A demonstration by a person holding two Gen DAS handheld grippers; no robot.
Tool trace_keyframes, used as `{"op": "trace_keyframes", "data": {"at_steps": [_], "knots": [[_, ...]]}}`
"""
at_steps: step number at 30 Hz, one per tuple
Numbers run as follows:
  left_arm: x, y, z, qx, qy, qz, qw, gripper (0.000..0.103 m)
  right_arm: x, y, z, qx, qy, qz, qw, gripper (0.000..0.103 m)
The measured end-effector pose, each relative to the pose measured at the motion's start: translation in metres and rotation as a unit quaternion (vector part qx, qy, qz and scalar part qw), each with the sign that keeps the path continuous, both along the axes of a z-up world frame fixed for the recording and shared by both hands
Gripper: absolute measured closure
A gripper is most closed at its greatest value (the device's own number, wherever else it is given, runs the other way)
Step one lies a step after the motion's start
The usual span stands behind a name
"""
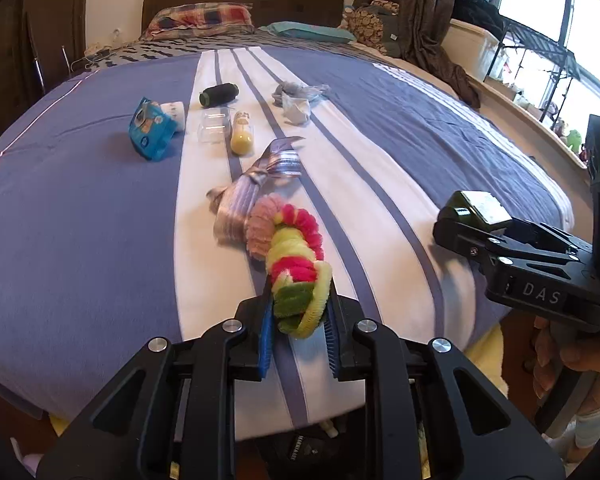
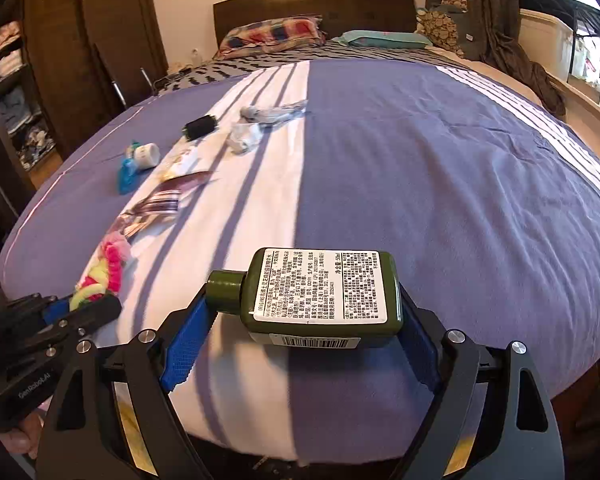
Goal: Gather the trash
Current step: 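Grasp the green bottle with the right tool while the left tool grasps the fuzzy toy, then carry both items over the black bin and open both tools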
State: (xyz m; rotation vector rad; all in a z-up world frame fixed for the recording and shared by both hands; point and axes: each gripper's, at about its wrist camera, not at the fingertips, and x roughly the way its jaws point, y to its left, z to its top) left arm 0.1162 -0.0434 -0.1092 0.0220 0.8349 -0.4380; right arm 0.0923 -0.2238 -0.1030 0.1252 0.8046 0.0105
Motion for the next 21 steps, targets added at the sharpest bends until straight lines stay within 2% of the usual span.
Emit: {"op": "trace_keyframes", "data": {"at_steps": [10, 16, 21], "knots": [[-0.052, 0.022, 0.013, -0.005, -0.01, 0.001, 0.9999, 0.083, -0.051, 0.015, 0.013, 0.01, -0.02, 0.02, 1.0, 0.018], [-0.086, 0.027, -0.005, 0.002, 0.007, 0.01, 0.9999, 0.083, -0.086, 0.019, 0.004, 0.021, -0.014, 0.028, 0.999, 0.018], [-0.108, 0.028, -0.035, 0.001, 0.037, 0.011, 0.9993, 0.083, -0.105, 0.027, -0.025, 0.024, 0.016, 0.038, 0.999, 0.018]]}}
